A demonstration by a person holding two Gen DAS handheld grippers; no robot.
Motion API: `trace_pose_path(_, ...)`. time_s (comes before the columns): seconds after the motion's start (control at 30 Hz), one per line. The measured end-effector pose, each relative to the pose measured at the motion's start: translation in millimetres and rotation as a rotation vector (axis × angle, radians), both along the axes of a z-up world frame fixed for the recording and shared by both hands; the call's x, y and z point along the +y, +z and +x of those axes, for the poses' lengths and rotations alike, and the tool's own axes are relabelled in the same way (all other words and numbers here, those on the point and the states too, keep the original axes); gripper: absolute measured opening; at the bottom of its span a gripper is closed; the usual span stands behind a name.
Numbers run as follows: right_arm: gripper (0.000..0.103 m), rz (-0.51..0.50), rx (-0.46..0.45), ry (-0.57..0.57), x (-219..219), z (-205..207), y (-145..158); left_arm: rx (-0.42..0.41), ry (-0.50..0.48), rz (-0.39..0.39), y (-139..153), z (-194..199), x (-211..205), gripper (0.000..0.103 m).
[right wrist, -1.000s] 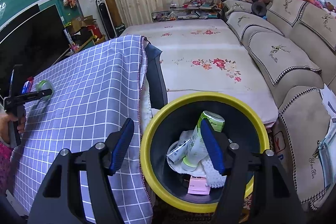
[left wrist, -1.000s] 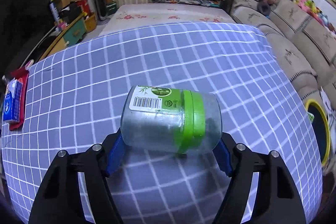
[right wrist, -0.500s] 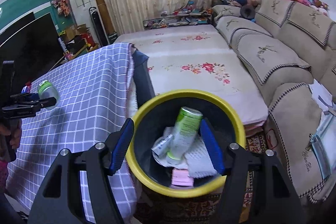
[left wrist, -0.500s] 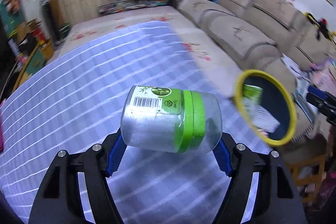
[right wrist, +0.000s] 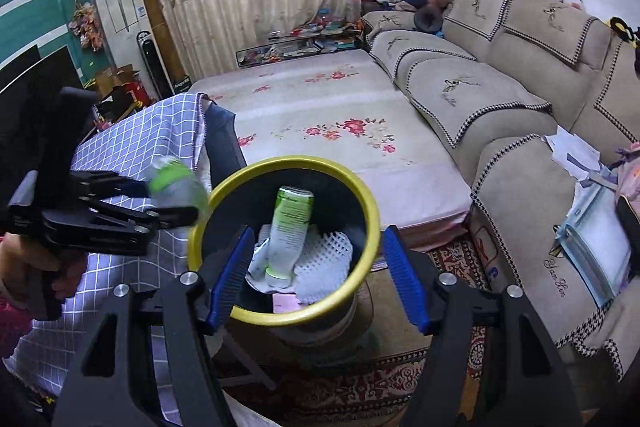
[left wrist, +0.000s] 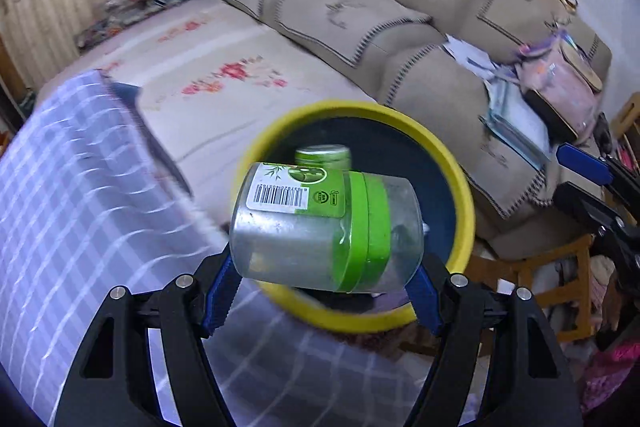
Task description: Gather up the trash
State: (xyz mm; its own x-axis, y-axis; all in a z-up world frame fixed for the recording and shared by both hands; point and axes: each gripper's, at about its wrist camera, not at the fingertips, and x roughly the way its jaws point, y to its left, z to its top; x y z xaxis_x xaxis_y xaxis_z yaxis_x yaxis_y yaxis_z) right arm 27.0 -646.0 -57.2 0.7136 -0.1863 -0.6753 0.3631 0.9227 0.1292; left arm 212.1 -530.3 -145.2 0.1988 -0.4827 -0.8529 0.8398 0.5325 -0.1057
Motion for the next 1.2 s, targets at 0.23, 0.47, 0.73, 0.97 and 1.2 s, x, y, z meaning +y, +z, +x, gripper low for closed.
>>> trace_pose_path(0.23, 0.064, 0.016, -0.014, -0.014, -5.2, -8.8, 0.6, 0.030, -0.008, 0.074, -35.6, 0.1, -48.4, 0.082)
trace_pose_path(0.47, 0.066, 0.017, -0.040, -0.004, 4.0, -22.4, 9.5, 0.054, 0.065, 0.013, -28.2, 2.3, -20.9, 0.092)
trace_pose_path(0.73, 0.072, 0.027, -0.034, 0.086, 45.6, -17.5, 8.0, -0.137, 0.214, -0.059, 23.7, -40.8, 110.7, 0.098)
trace_pose_path(0.97, 0.083, 0.012, -0.062, 0.161, 102.0, -12.9, 16.0, -0.230, 0.509, -0.108, 58.3, -78.3, 259.2, 0.098)
trace_pose_path(1.2, 0.091, -0.005, -0.117, 0.273, 161.2, -9.7, 37.4, -0.324, 0.806, -0.137, 92.3, -120.8, 389.9, 0.098)
